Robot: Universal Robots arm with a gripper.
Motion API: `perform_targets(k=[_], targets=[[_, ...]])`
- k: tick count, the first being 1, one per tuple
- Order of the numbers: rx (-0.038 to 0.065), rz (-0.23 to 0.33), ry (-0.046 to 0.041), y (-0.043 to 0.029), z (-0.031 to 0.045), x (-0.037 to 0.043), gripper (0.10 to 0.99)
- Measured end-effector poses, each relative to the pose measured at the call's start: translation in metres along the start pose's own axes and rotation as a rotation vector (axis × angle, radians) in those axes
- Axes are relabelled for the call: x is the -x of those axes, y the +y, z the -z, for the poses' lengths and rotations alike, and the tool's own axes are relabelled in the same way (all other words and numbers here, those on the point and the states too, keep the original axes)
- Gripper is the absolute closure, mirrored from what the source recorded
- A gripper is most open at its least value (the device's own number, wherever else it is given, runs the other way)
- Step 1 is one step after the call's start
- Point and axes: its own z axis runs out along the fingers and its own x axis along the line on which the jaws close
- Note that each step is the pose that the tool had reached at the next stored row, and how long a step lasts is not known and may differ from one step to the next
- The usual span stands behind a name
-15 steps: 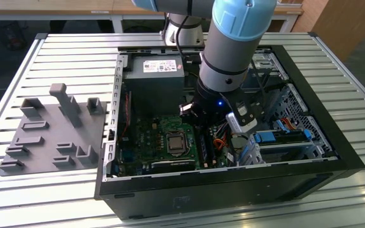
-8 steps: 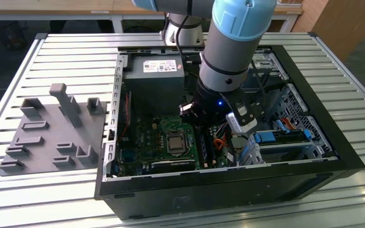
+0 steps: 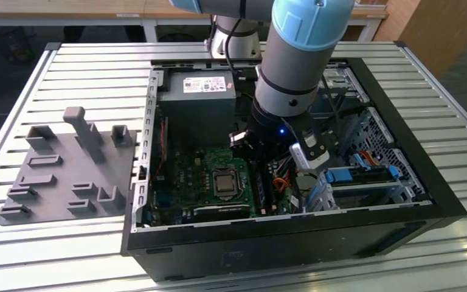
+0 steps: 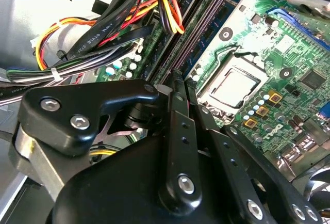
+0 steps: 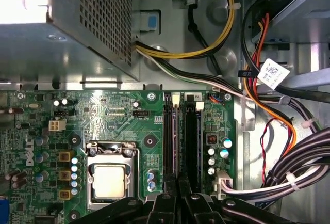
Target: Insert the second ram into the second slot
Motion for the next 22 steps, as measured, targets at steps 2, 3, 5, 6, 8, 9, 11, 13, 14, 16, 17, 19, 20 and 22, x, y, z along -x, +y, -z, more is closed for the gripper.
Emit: perform_targets(k=[2, 3, 5, 6, 8, 9, 11, 13, 14, 16, 17, 19, 20, 22], targets=[[0.0, 0.005, 0.0002, 0.0, -0.0004, 0.0, 0.953], [0.0, 0.006, 0.0002, 0.0, -0.0005, 0.0, 0.953], [0.0, 0.006, 0.0002, 0.0, -0.001, 0.0001, 0.953], [0.0, 0.006, 0.0002, 0.0, -0.0011, 0.0001, 0.953], [-0.001, 0.006, 0.0002, 0.0, -0.0013, 0.0001, 0.953], [-0.001, 0.006, 0.0002, 0.0, -0.0013, 0.0001, 0.953], [-0.002, 0.007, 0.0002, 0.0, -0.0013, 0.0002, 0.953], [-0.002, 0.008, 0.0003, 0.0, -0.0013, 0.0002, 0.953], [-0.002, 0.009, 0.0003, 0.0, -0.0013, 0.0002, 0.953], [-0.002, 0.01, 0.0003, 0.0, -0.0013, 0.0002, 0.953], [-0.002, 0.01, 0.0003, 0.0, -0.0013, 0.0002, 0.953], [-0.002, 0.01, 0.0003, 0.0, -0.0016, 0.0003, 0.953], [-0.002, 0.01, 0.0004, 0.0, -0.0017, 0.0003, 0.953], [-0.002, 0.01, 0.0004, 0.0, -0.0023, 0.0003, 0.953]])
